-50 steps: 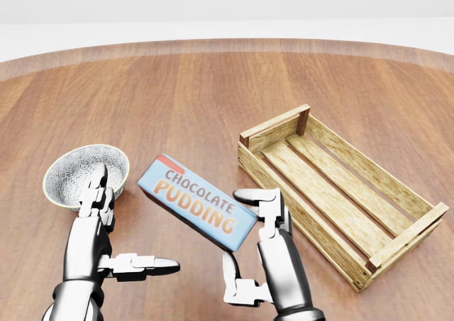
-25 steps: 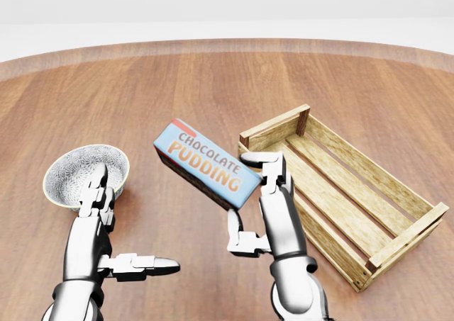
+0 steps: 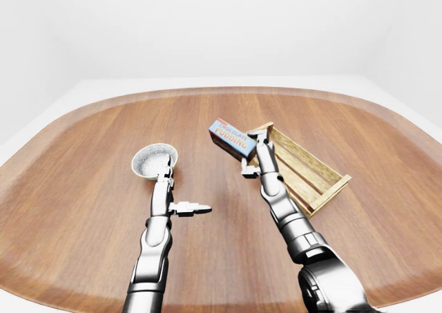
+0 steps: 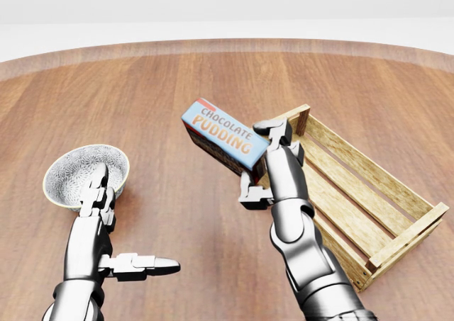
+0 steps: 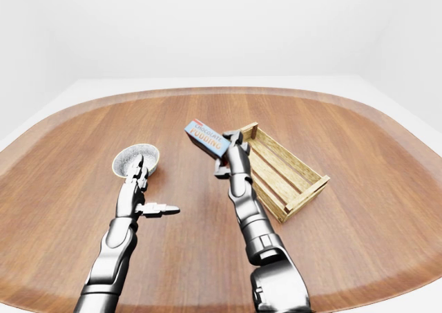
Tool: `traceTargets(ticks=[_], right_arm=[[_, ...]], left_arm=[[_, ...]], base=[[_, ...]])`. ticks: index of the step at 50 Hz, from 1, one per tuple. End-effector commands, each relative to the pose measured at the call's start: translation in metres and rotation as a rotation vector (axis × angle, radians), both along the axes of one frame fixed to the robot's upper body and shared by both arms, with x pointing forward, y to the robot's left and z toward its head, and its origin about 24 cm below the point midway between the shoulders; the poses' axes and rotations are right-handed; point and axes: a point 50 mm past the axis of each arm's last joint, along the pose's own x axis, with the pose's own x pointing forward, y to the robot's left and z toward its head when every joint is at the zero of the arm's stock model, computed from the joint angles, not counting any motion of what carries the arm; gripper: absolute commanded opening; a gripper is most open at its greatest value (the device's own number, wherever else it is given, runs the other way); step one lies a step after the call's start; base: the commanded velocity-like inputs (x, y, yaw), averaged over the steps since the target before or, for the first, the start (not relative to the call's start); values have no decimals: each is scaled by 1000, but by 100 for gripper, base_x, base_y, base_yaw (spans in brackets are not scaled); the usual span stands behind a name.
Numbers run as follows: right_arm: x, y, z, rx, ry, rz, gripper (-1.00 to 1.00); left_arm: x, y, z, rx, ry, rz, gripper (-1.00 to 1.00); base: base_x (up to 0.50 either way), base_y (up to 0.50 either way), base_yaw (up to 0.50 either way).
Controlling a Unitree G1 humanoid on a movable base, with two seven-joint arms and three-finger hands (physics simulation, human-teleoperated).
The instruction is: Pick up the chocolate pudding and put it in the tray.
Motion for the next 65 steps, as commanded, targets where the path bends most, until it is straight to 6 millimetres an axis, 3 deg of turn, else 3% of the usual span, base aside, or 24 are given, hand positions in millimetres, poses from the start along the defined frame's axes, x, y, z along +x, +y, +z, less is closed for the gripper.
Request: traceTargets(ticks=[1, 5, 16, 22, 24, 25, 27, 40, 51, 65], right_arm=[[32, 5, 46, 7, -82, -3, -100], [41, 12, 70, 9, -136, 23, -100], [63, 11, 106, 29, -128, 0, -100], [73, -4, 123, 50, -108, -56, -100], [72, -11, 114, 44, -84, -85, -100], [75, -14, 125, 64, -101, -85, -100], [76, -23, 128, 92, -101, -109, -100], [74, -72, 119, 75, -69, -229, -100], [71, -98, 121, 66, -80, -297, -100], [64, -123, 108, 63, -44, -351, -100]], left_arm=[[1, 0, 0, 7, 10, 2, 100], [1, 0, 0, 7, 11, 2, 100], [2, 0, 0, 6, 11, 2, 100], [1, 0, 1, 8, 10, 0, 100], [2, 0, -1, 8, 10, -1, 100], [2, 0, 0, 8, 9, -1, 100], [1, -1, 0, 9, 9, -2, 100], [1, -2, -1, 12, 9, -6, 100], [0, -2, -1, 14, 10, -7, 100], [1, -1, -1, 14, 12, -5, 100]], base=[[0, 0, 0], [0, 0, 0], [0, 0, 0], [0, 0, 0], [0, 0, 0], [0, 0, 0], [0, 0, 0], [0, 0, 0], [0, 0, 0], [0, 0, 0]])
